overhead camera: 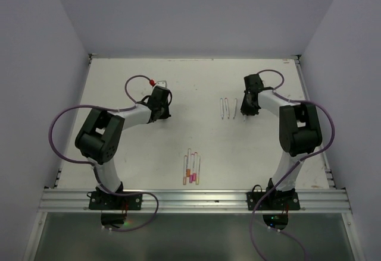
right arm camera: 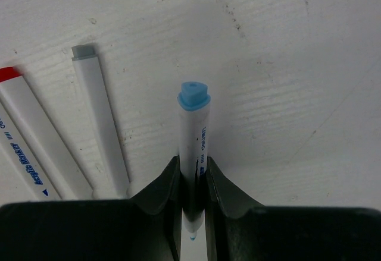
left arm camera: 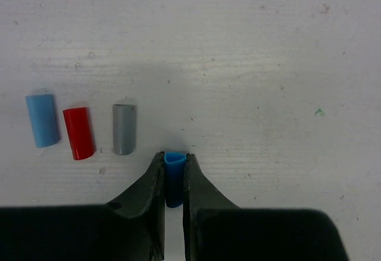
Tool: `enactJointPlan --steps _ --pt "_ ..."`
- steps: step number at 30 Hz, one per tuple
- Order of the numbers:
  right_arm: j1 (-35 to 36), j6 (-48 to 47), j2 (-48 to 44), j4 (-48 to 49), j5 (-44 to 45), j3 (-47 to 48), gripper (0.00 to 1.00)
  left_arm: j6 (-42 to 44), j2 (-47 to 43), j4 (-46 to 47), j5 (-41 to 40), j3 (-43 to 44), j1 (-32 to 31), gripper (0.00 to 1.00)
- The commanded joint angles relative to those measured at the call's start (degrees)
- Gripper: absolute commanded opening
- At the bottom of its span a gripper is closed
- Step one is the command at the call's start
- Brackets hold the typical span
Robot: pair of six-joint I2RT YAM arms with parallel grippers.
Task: Open the pen caps
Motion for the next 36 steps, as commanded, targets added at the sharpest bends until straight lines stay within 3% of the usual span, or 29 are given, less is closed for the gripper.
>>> enactJointPlan --steps 1,7,18,26,36 --pt "-0.31 -2.22 1.08 2.8 -2.12 2.79 0.01 1.86 1.37 -1.13 -4.71 2.76 0.77 0.01" --pt "-0.31 -3.19 2.31 4.38 -3.44 3.85 0.1 2.12 2.52 -1.66 -6.91 3.2 1.39 0.08" --pt "-0.31 -2.84 2.75 5.79 -5.64 3.76 0.32 2.12 1.73 -2.01 -10.33 2.32 1.74 0.39" --pt "-0.31 -3.1 2.58 5.53 -6.35 4.55 0.33 3.09 -2.31 -1.23 -8.14 2.32 1.83 0.4" --pt "-0.22 -4.51 -7.34 2.9 -5.38 2.62 0.4 3.88 -15.92 3.17 5.04 -1.45 1.74 0.44"
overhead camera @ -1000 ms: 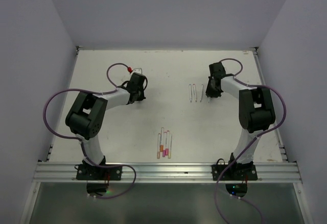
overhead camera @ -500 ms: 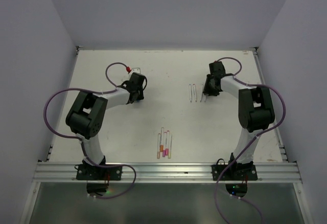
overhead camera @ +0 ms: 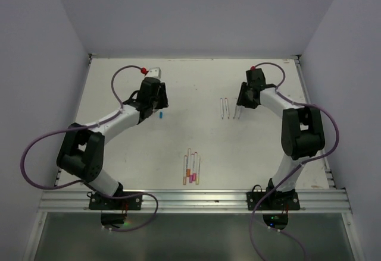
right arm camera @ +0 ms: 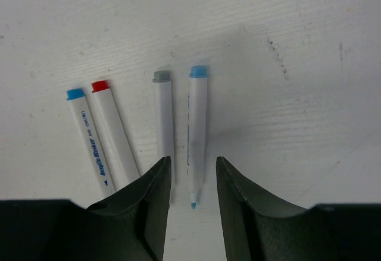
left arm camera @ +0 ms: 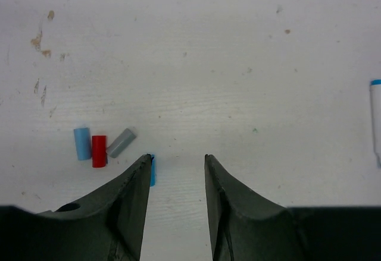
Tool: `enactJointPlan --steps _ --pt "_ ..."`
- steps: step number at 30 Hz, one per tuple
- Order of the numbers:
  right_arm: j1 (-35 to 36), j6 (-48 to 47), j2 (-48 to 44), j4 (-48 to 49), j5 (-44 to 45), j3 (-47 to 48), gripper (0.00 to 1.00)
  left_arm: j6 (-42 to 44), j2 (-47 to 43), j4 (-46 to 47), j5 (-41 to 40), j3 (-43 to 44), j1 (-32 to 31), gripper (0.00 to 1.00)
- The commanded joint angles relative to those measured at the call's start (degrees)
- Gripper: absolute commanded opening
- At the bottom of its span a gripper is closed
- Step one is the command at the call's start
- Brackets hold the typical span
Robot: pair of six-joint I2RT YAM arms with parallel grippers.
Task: Open the pen caps
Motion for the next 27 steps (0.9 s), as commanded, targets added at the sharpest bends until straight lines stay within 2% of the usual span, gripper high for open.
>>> enactJointPlan --steps 1,6,8,9,10,14,21,27 --pt "0.13 -1.27 -9.83 -2.31 -0.35 -0.29 0.4 0.47 -6.51 3.15 5.54 -3.22 0.23 0.44" --pt "6.7 0.92 -19.42 -7.14 3.15 -6.61 0.43 -2.08 -15.29 4.11 9.06 -9.64 0.23 0.46" --pt "13.47 4.24 -23.54 -9.68 5.86 -10.03 0.44 -3.48 -17.85 4.11 11.6 -13.33 0.23 0.47" --pt "15.84 5.57 -24.88 -9.87 7.53 -11.61 0.44 -4.01 -20.56 6.99 11.96 -14.56 0.23 0.48" --pt "19.95 6.72 -26.02 -9.61 7.73 -15.02 0.45 -4.54 -21.89 7.54 13.88 -16.92 0.23 0.5" --pt "28.06 14.35 -31.21 -7.07 5.18 -23.57 0.44 -7.18 -27.26 8.68 19.85 -20.81 0.23 0.54" --pt "46.86 24.21 -29.91 -8.29 10.36 -26.66 0.43 -8.67 -30.96 10.0 22.77 -25.82 0.23 0.56" --pt "52.68 28.26 -26.48 -7.24 13.7 -25.08 0.43 -9.02 -31.84 10.0 24.18 -26.53 0.23 0.56"
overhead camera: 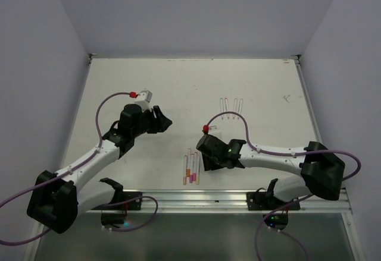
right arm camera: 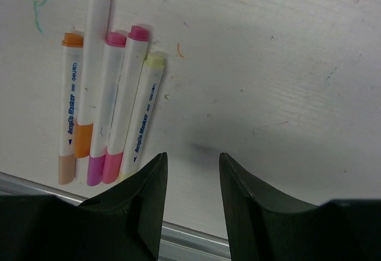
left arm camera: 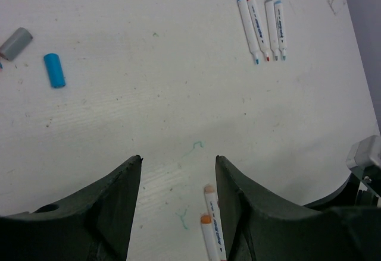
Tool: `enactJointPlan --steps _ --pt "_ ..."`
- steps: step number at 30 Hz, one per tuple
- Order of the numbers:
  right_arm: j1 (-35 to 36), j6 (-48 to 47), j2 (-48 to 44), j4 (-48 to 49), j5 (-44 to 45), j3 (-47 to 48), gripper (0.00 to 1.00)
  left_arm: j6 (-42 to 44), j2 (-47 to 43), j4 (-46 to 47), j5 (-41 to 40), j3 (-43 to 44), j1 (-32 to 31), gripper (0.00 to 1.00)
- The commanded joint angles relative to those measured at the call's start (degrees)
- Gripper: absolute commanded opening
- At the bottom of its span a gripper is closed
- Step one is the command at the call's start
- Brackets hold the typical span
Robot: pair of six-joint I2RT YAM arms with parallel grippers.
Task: Open the pen caps
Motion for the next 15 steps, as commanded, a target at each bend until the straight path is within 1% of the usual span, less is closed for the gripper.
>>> enactJointPlan --steps 1,8,11,15 --pt "1.72 4.98 2.53 1.65 4.44 2.63 0.43 -0.81 -1.63 2.57 2.28 -0.32 0.23 0.56" --pt "3.83 6.04 7.54 3.85 4.79 5.63 0.43 -0.45 -1.55 2.39 2.72 -1.29 0.23 0.56" --pt "3.92 6.13 8.34 5.79 3.74 5.8 0.43 -0.63 -1.28 3.01 3.33 -1.99 0.23 0.56" --pt "3.83 6.21 8.78 5.79 4.0 6.42 0.43 -0.46 -1.19 3.27 3.42 -2.26 0.23 0.57"
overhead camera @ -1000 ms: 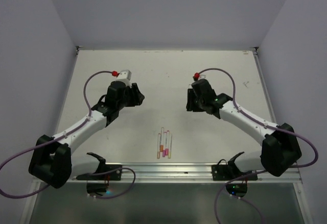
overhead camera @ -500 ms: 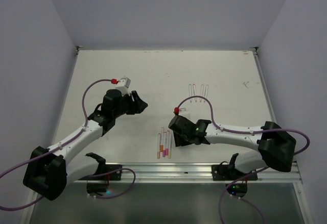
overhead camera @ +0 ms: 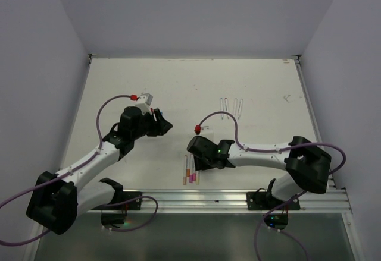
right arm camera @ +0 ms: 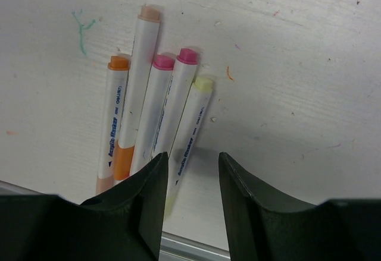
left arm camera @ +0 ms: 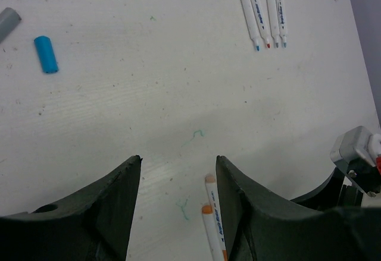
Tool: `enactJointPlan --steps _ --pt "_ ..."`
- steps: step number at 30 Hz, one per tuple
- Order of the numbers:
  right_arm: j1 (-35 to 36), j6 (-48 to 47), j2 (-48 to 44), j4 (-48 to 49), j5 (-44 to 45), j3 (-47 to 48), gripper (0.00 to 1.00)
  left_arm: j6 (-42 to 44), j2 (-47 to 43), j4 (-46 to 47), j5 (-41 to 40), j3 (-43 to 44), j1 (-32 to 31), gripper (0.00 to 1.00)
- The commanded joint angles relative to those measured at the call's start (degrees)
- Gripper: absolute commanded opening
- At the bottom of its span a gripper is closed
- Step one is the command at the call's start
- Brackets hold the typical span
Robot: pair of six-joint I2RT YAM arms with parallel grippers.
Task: Open the pen caps
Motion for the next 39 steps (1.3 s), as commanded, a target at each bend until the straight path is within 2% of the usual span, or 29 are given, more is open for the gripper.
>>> enactJointPlan --steps 1,8,17,23,29,30,35,39 --pt "0.22 1.6 0.82 1.38 2.47 2.66 0.43 -0.45 -0.45 2.62 1.37 -0.4 0.23 0.57" --pt "0.4 2.66 3.37 1.2 3.34 2.66 0.42 -0.63 0.51 3.32 1.72 -0.31 0.23 0.57" --pt "0.66 3.01 5.39 1.28 4.49 1.96 0.35 -0.63 1.39 4.11 1.9 -0.75 0.23 0.57" --pt "0.66 3.8 8.38 3.04 4.84 1.17 0.26 -0.63 1.22 4.11 2.33 -0.75 0.23 0.57" --pt "0.58 4.5 9.79 4.62 5.98 -0.06 0.06 0.07 1.04 3.32 2.51 -0.4 0.23 0.57" --pt "0.66 4.5 9.79 4.54 6.07 -0.06 0.0 0.07 1.04 3.41 2.42 -0.4 0.23 0.57" --pt "0.66 4.24 7.6 2.87 8.43 0.2 0.0 -0.1 0.96 3.76 3.47 -0.14 0.23 0.57" --pt "0.58 3.1 2.77 -3.7 13.17 2.74 0.0 0.07 1.13 4.99 5.93 0.04 0.23 0.57"
